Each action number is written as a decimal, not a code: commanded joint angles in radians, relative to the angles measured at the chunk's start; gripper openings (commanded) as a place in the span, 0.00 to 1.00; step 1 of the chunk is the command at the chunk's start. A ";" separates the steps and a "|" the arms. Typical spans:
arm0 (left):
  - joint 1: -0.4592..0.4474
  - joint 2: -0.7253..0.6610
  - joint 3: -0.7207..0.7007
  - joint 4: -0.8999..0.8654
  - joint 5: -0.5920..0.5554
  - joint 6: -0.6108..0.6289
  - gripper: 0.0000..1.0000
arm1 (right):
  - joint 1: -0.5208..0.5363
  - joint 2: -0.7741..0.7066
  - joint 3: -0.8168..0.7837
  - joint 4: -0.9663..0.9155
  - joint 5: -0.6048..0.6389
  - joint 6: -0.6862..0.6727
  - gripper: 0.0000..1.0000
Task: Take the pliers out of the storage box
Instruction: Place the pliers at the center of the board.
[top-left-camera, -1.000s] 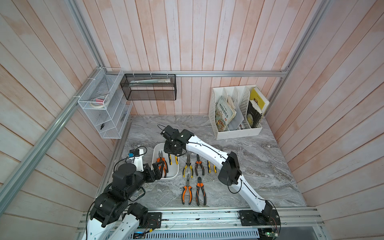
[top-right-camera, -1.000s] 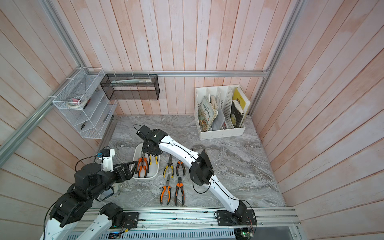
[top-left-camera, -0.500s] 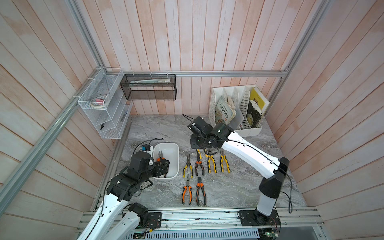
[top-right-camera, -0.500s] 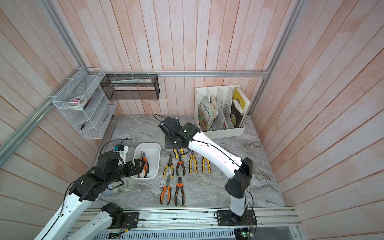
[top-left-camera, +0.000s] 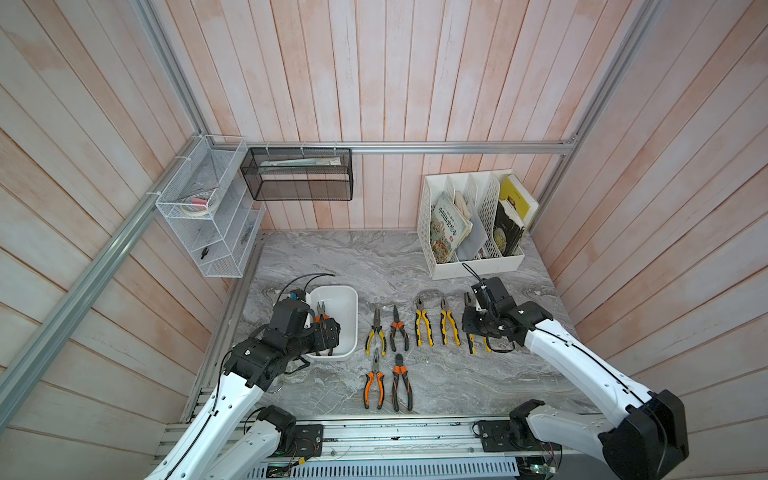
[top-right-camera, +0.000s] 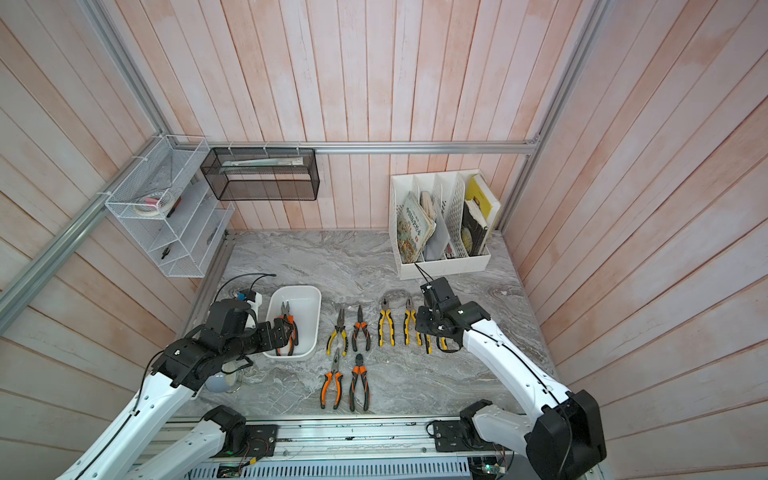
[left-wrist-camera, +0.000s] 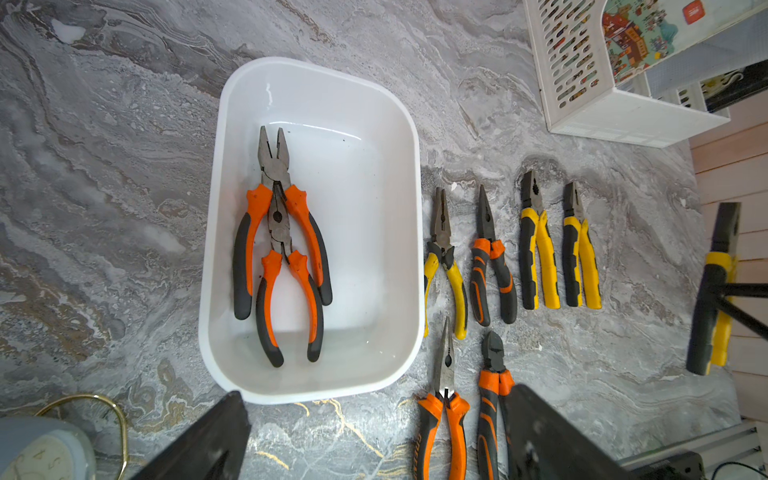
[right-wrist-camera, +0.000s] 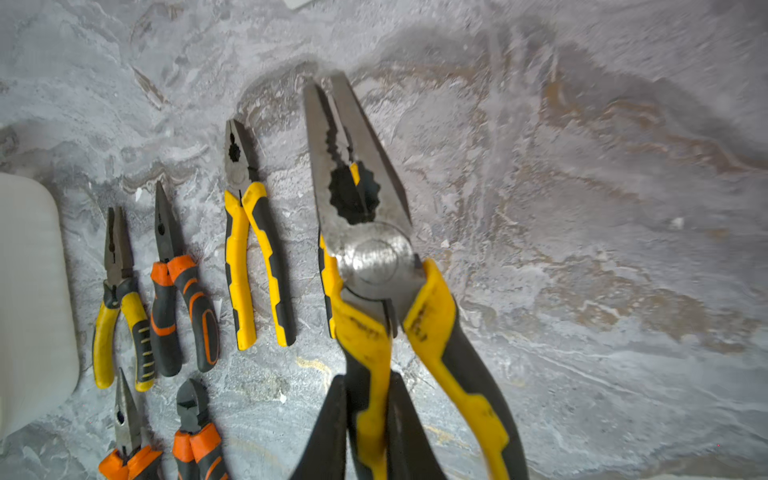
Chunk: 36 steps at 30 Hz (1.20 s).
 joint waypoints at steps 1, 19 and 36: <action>0.001 0.016 0.012 -0.014 -0.027 -0.009 1.00 | 0.033 -0.049 -0.080 0.102 -0.080 0.061 0.00; 0.001 0.038 0.016 -0.023 -0.042 -0.018 1.00 | 0.314 -0.053 -0.348 0.240 -0.043 0.453 0.00; 0.000 0.025 0.015 -0.024 -0.046 -0.023 1.00 | 0.292 0.014 -0.307 0.165 -0.072 0.408 0.33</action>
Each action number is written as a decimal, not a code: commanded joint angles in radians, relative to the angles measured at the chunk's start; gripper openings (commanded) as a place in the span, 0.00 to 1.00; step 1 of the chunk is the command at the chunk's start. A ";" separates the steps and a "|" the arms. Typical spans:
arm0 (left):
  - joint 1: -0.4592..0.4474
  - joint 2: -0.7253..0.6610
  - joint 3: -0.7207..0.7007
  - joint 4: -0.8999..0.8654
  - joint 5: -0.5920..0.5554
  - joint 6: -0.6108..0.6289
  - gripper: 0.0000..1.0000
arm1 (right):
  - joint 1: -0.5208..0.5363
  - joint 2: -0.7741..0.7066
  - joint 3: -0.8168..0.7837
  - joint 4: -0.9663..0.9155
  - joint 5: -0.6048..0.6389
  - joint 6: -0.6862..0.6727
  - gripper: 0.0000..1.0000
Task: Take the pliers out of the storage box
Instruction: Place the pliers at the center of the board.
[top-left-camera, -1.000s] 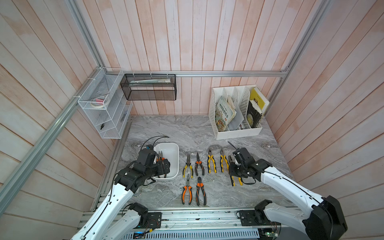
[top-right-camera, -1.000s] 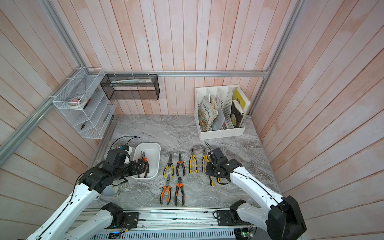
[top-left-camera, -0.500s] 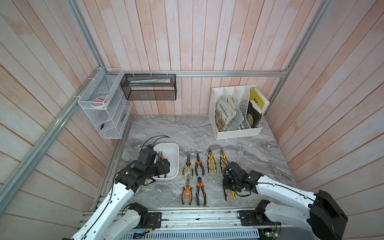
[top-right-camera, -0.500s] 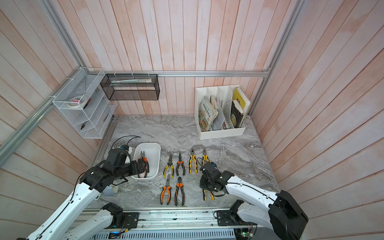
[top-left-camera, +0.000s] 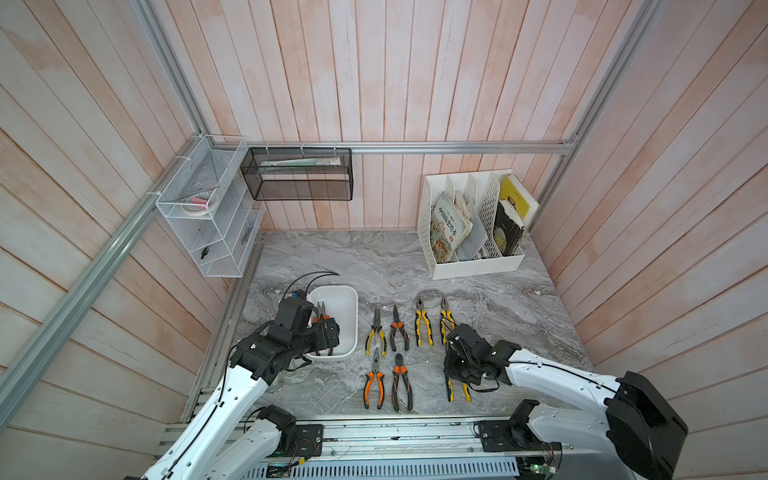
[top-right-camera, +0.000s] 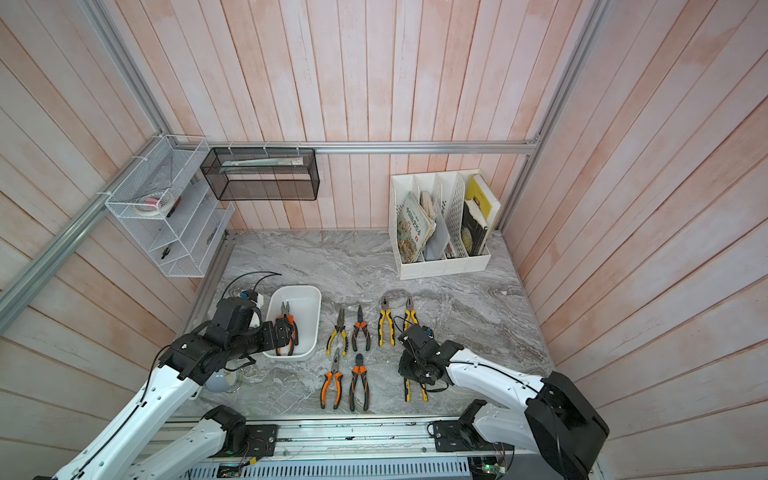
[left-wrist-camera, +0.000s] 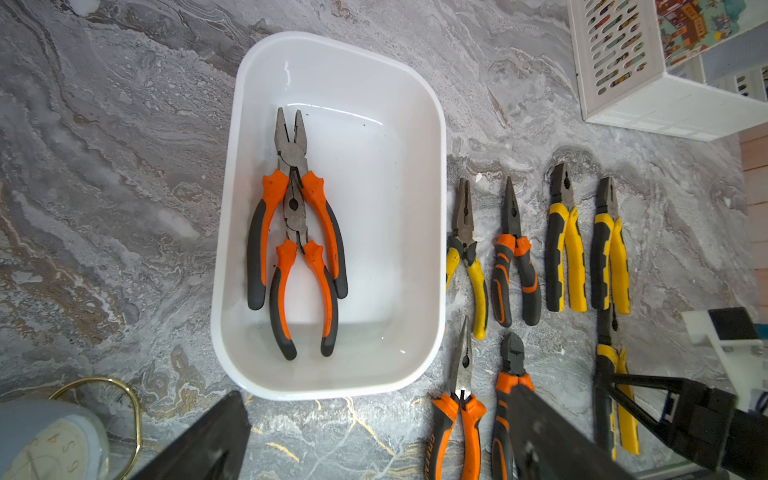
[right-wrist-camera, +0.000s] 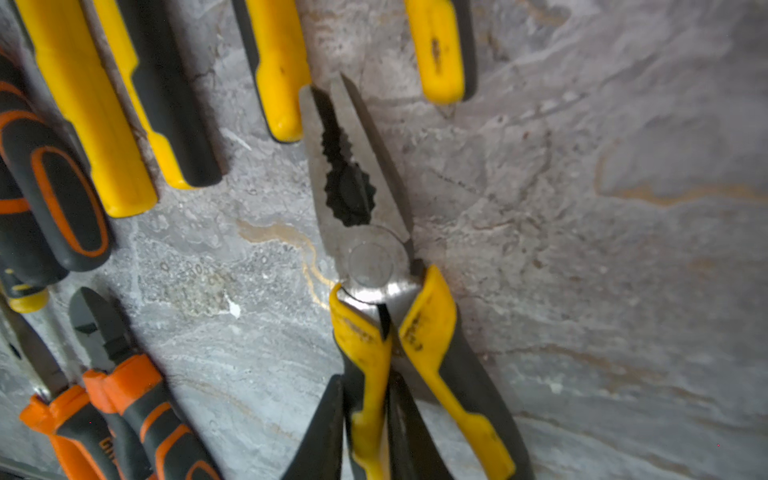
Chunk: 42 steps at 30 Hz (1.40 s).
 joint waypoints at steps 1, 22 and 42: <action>0.000 -0.009 0.015 -0.008 -0.024 -0.008 1.00 | -0.003 -0.005 0.044 -0.071 0.010 -0.008 0.36; 0.000 0.003 0.013 -0.003 -0.010 -0.003 1.00 | -0.034 -0.030 0.159 -0.271 0.062 -0.127 0.70; 0.001 0.008 0.013 -0.003 -0.009 -0.002 1.00 | 0.030 0.139 0.104 -0.256 0.090 -0.109 0.65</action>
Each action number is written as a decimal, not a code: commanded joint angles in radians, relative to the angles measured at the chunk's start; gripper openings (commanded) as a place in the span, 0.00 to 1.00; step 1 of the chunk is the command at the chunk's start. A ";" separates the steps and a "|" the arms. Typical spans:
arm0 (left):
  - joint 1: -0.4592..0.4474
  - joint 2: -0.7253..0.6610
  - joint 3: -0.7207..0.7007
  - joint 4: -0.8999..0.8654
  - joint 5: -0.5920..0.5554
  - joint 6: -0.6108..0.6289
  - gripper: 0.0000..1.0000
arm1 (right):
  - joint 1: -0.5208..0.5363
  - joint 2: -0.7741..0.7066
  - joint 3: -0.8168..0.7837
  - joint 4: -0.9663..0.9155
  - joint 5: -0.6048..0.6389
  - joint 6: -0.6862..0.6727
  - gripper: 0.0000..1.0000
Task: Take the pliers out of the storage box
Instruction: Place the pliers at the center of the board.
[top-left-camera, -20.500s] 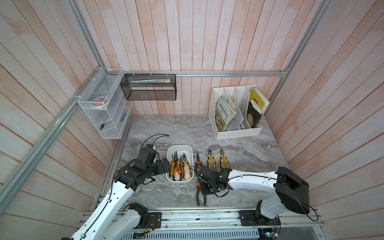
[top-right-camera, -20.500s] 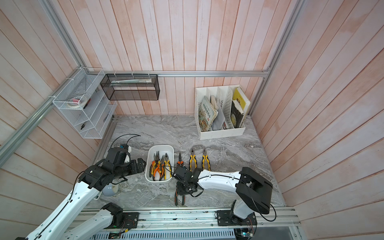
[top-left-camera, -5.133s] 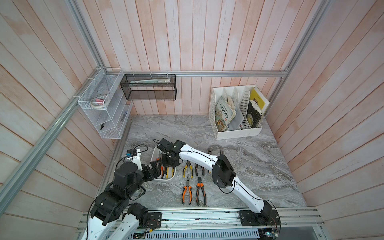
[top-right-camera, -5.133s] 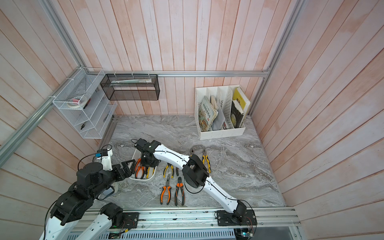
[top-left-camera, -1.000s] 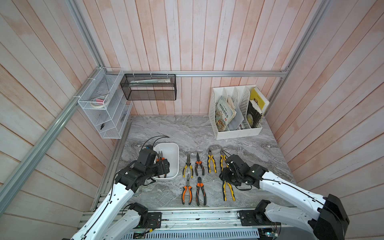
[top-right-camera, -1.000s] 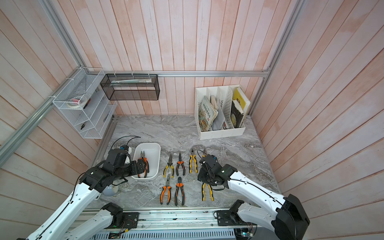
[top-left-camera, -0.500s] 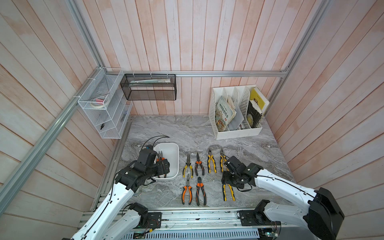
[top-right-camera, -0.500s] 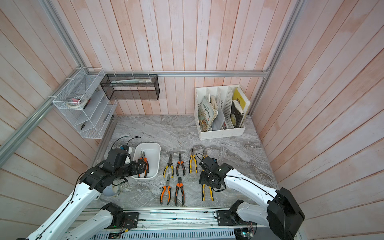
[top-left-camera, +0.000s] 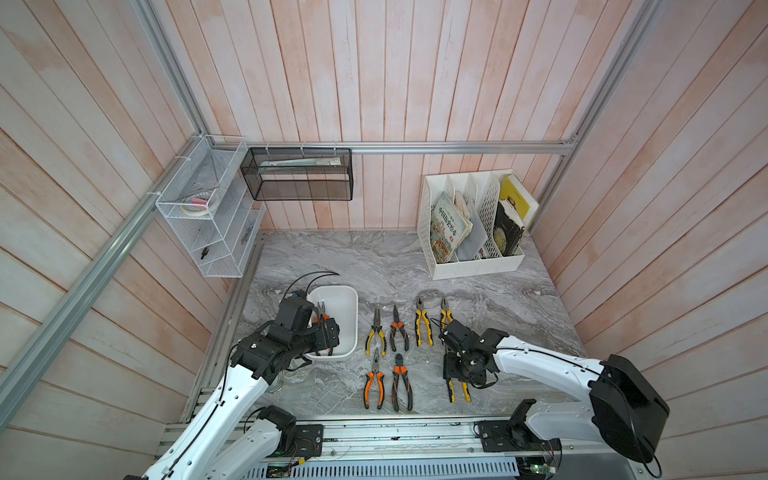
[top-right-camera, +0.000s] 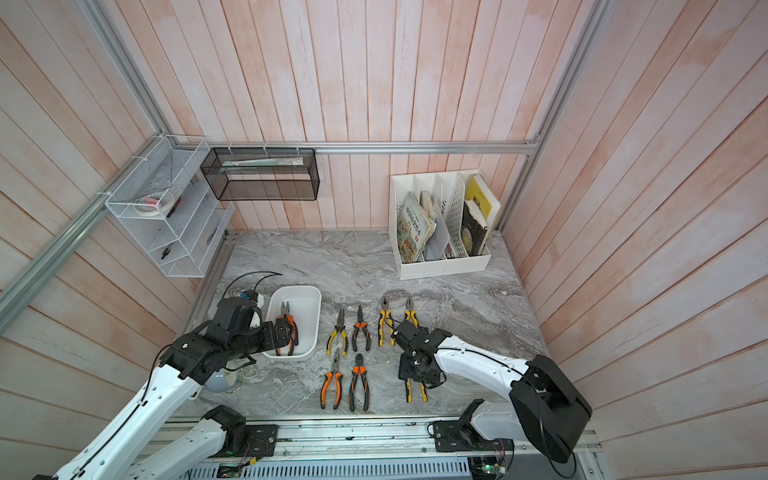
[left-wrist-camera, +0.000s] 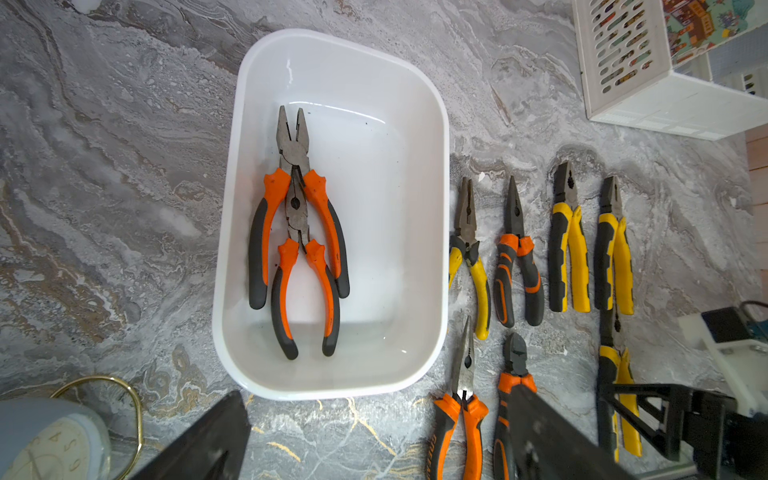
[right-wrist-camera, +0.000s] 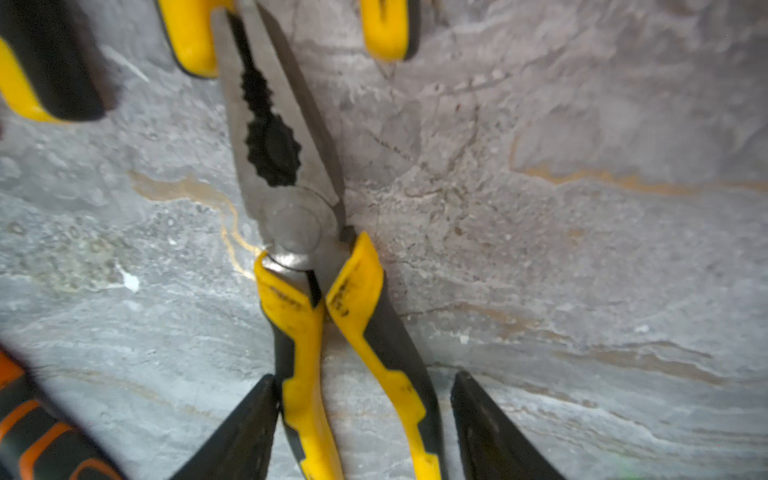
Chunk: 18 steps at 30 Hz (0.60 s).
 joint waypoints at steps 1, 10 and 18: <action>0.000 0.001 0.013 -0.003 -0.006 -0.002 1.00 | 0.010 0.014 -0.024 -0.020 0.029 0.016 0.62; 0.001 0.007 0.013 -0.003 -0.006 -0.002 1.00 | 0.020 -0.040 -0.049 -0.041 0.041 0.038 0.49; 0.001 0.025 0.013 -0.003 0.002 0.001 1.00 | 0.021 -0.044 0.019 -0.110 0.088 0.021 0.63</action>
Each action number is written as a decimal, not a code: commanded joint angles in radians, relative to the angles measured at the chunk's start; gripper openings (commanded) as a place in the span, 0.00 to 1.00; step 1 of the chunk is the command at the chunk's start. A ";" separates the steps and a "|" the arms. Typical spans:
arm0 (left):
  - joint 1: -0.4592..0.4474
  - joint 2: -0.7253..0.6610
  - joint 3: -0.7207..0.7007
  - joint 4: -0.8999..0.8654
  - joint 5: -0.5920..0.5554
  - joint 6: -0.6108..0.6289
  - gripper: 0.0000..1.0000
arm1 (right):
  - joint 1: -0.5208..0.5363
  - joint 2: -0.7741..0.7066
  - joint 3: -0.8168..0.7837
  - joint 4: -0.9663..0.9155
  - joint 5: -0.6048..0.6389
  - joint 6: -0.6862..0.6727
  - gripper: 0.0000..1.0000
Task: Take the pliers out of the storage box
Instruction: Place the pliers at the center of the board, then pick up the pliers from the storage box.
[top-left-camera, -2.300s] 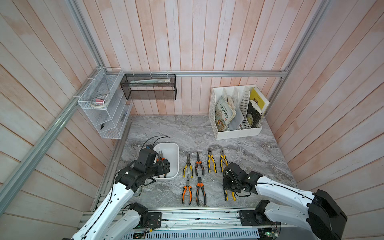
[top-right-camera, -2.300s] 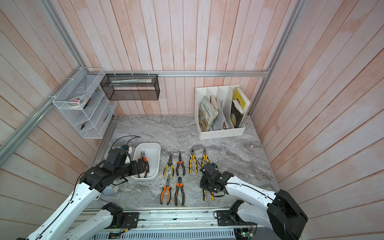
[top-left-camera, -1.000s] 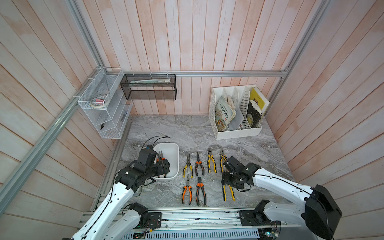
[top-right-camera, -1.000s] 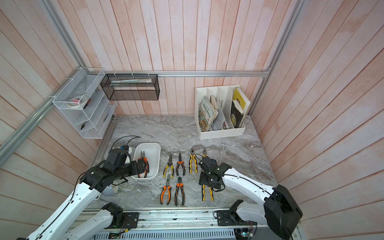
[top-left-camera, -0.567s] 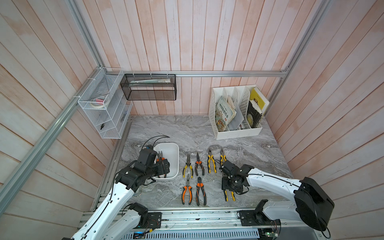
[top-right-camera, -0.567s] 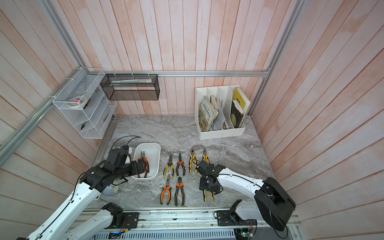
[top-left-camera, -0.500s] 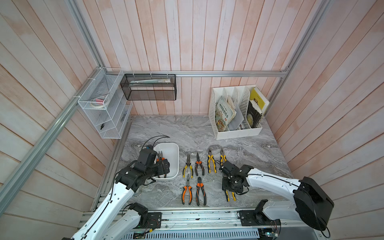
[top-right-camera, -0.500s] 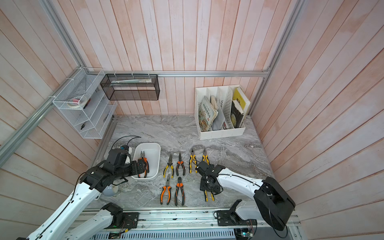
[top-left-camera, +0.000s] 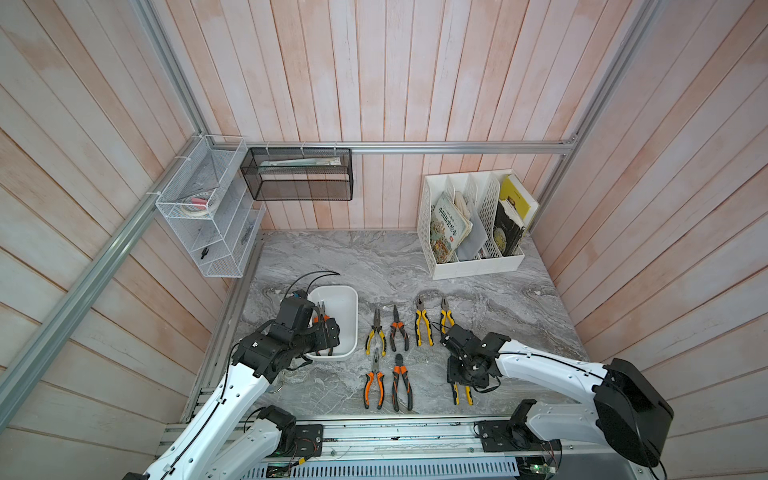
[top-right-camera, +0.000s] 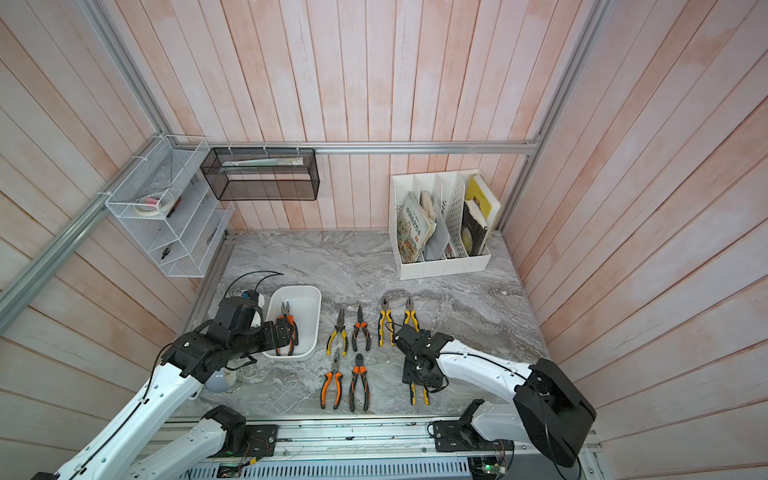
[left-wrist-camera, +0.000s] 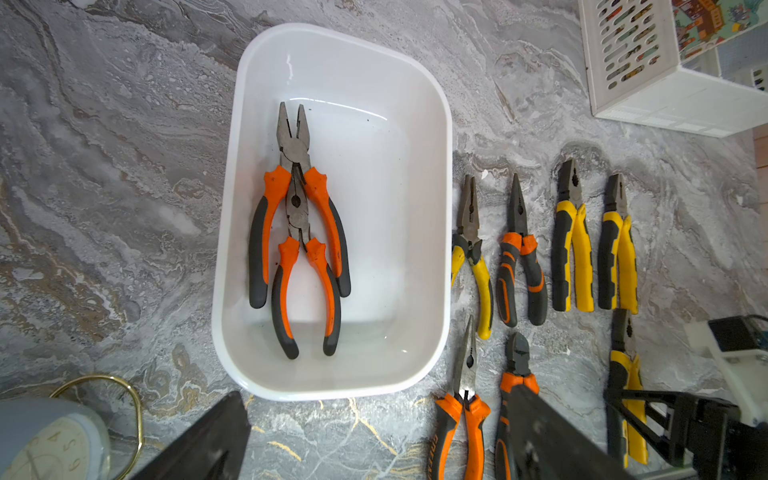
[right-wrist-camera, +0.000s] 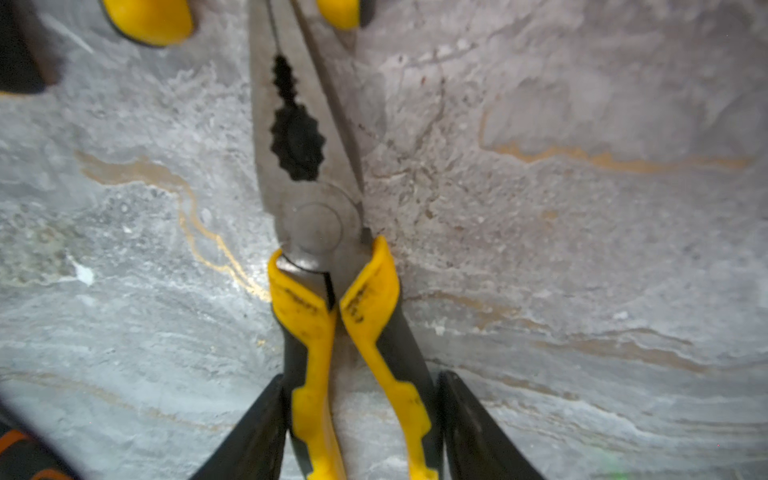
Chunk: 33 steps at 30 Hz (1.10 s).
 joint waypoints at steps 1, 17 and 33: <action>0.000 0.014 0.013 -0.004 0.001 0.003 1.00 | 0.008 -0.016 0.066 -0.106 0.066 0.005 0.64; 0.021 0.298 0.039 -0.041 -0.017 -0.008 1.00 | 0.005 -0.236 0.258 -0.197 0.092 0.008 0.67; 0.041 0.605 0.212 0.013 -0.033 -0.080 0.80 | 0.007 -0.347 0.105 -0.077 0.026 -0.029 0.54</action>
